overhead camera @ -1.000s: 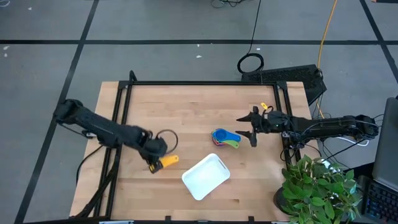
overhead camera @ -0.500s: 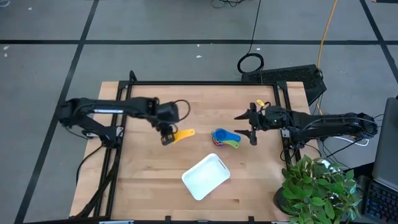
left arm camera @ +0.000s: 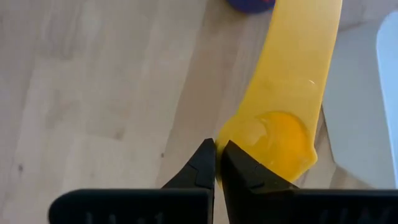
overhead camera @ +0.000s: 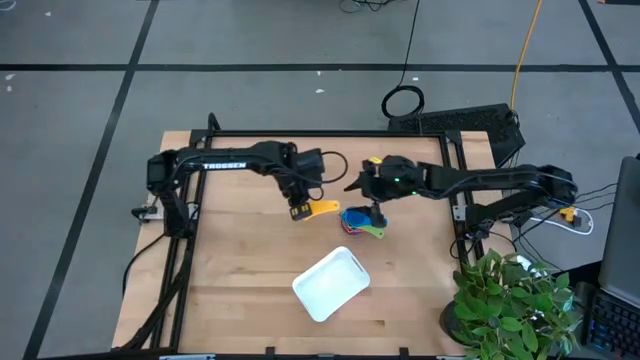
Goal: Nest measuring cups in basket
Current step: Stack the yellow measuring cup on top of the blue measuring cup
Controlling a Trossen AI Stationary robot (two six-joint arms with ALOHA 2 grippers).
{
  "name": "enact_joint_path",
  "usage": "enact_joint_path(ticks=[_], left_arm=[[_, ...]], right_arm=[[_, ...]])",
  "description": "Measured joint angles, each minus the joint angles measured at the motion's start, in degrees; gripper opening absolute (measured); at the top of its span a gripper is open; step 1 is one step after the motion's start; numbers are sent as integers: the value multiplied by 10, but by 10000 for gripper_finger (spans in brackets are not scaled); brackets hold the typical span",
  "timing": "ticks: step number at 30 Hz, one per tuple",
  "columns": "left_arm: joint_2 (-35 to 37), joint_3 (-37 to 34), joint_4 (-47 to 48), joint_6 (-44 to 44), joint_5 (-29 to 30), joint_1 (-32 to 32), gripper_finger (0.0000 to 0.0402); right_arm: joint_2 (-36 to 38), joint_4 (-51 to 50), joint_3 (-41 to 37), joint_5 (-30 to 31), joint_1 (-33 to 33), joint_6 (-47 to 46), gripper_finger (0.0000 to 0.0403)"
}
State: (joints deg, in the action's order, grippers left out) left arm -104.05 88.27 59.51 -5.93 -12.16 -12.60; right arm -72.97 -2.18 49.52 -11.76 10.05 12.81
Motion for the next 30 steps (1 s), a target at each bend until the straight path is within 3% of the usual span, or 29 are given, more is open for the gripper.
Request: enact_joint_path(ticks=[13, 21, 30], left_arm=[[-30, 31, -26, 0, 0, -5, 8], [-31, 31, -30, 0, 0, -5, 8], [-31, 31, -30, -1, -5, -5, 8]], right_arm=[[-111, 11, 43, -6, 1, 5, 265], [-131, 25, 44, -5, 1, 9, 261], [-128, 34, 44, 12, 1, 26, 181]])
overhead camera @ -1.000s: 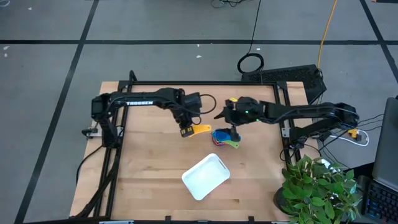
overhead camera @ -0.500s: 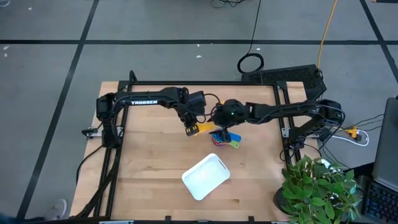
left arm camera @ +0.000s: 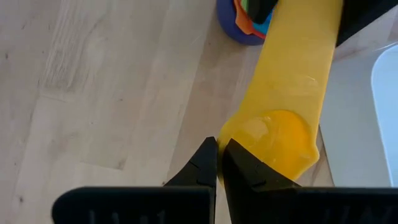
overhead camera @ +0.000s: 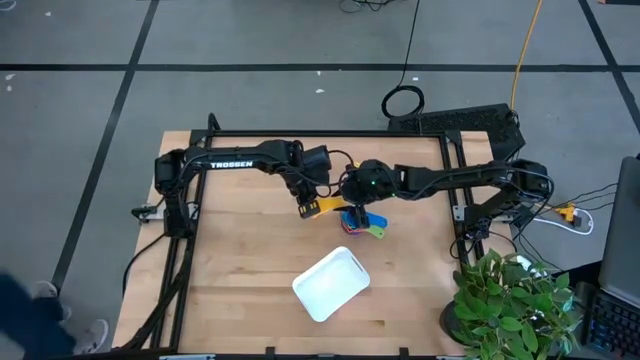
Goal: Nest measuring cups in basket
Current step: Stack the yellow measuring cup on top of the blue measuring cup
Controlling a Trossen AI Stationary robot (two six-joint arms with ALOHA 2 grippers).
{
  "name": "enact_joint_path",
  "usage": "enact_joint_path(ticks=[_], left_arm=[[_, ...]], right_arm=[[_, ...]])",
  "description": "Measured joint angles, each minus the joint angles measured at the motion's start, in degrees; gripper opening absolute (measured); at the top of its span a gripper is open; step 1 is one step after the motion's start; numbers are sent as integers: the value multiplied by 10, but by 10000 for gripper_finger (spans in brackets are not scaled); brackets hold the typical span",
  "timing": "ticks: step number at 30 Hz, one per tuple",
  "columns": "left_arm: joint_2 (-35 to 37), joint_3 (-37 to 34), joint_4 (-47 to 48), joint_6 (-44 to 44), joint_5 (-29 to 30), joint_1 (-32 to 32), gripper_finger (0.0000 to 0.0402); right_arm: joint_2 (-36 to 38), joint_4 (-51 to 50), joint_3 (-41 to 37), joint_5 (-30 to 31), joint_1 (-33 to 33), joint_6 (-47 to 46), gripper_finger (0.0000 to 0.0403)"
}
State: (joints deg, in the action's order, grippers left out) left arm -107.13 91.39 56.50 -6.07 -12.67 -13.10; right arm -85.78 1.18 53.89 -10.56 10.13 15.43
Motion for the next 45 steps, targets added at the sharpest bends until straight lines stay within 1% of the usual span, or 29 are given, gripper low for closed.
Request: enact_joint_path(ticks=[3, 5, 15, 17, 21, 24, 30, 34, 39, 42, 45], left_arm=[[0, 0, 0, 0, -5, 0, 8], [0, 0, 0, 0, -6, 0, 8], [0, -1, -4, 0, -6, 0, 9], [0, -1, -6, 0, -6, 0, 24], [0, -1, -8, 4, -8, 0, 73], [0, -1, -7, 4, 3, 0, 102], [5, -1, 4, 20, 8, -4, 140], [22, -1, 6, 30, 13, -9, 152], [72, -1, -18, 40, 57, -7, 153], [105, -17, -68, 47, 69, -2, 154], [142, -57, -135, 56, 68, 5, 154]], right_arm=[[0, -4, 0, 2, 0, 10, 147], [0, -7, 0, 1, 0, 16, 133], [1, -20, 0, 15, -1, 22, 128], [1, -21, 0, 16, -1, 23, 126], [0, -27, 0, 18, -1, 22, 126], [0, -33, 0, 21, -1, 21, 126], [5, -47, -1, 22, 0, 18, 126], [29, -72, -1, 35, 1, 12, 125], [83, -121, -3, 38, 5, -12, 125], [125, -143, -18, 60, 4, -30, 125], [173, -158, -54, 61, 4, -60, 125]])
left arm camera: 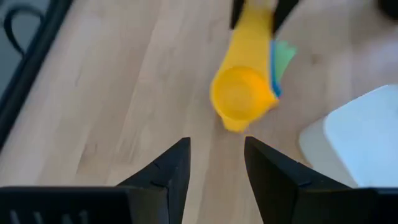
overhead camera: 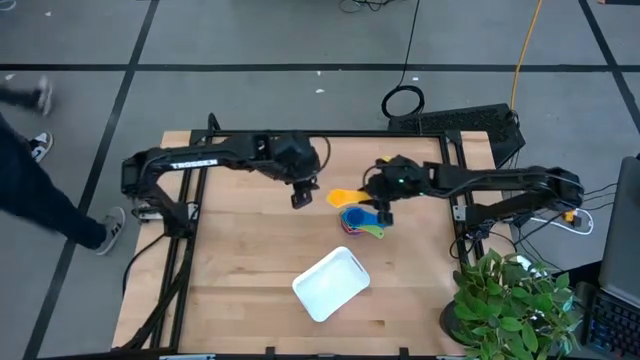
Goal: Nest measuring cups in basket
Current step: Stack the yellow measuring cup on top of the blue measuring cup
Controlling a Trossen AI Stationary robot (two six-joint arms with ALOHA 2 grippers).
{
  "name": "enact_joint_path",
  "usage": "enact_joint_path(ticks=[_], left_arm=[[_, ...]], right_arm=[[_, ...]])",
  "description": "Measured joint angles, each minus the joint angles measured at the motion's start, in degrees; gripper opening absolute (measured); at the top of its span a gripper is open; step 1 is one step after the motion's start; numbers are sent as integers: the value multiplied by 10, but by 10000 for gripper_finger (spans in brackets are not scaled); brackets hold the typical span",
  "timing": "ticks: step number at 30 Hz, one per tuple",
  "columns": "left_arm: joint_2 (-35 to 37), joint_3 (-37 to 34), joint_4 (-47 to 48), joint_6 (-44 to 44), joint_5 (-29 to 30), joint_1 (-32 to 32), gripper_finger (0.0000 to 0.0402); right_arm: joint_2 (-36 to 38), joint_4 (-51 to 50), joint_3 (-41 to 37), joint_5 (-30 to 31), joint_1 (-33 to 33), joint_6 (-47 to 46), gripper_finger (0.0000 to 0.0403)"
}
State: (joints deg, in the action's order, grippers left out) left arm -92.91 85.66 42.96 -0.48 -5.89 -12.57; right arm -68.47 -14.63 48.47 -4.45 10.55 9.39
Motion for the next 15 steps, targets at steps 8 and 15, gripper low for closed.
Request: enact_joint_path(ticks=[8, 15], left_arm=[[71, -131, -188, -11, -1, 15, 154], [79, -170, -256, -27, -2, 20, 154]], right_arm=[[118, 17, -128, 16, -15, -99, 125], [146, 72, -190, 14, -43, -148, 125]])
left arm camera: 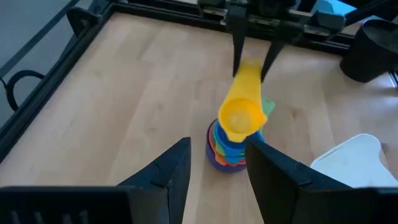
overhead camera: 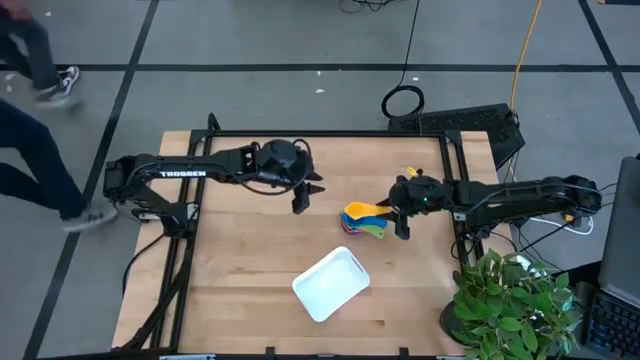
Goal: Nest measuring cups in basket
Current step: Stack the yellow measuring cup on top of the blue measuring cup
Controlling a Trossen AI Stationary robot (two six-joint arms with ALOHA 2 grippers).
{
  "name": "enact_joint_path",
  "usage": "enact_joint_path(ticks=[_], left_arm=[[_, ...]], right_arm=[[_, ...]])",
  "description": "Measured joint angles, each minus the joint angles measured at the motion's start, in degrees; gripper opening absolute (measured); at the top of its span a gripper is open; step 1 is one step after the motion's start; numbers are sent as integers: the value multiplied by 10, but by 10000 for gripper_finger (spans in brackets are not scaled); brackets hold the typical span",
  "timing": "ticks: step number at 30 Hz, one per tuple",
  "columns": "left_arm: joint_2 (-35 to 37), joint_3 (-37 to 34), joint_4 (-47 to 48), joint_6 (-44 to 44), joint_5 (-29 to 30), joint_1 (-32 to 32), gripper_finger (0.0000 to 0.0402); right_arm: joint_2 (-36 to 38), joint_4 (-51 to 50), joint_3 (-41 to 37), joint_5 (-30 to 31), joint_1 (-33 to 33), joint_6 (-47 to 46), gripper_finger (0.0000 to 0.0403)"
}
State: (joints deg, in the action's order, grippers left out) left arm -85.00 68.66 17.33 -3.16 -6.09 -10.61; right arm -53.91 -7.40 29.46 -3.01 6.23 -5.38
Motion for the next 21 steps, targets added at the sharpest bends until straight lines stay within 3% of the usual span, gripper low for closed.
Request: enact_joint_path(ticks=[14, 21], left_arm=[[0, -4, -9, -2, 0, 0, 154], [0, -4, -6, -2, 0, 0, 154]], right_arm=[[-48, 28, -15, 1, -15, -12, 135], [-49, 28, -15, 0, -15, 5, 203]])
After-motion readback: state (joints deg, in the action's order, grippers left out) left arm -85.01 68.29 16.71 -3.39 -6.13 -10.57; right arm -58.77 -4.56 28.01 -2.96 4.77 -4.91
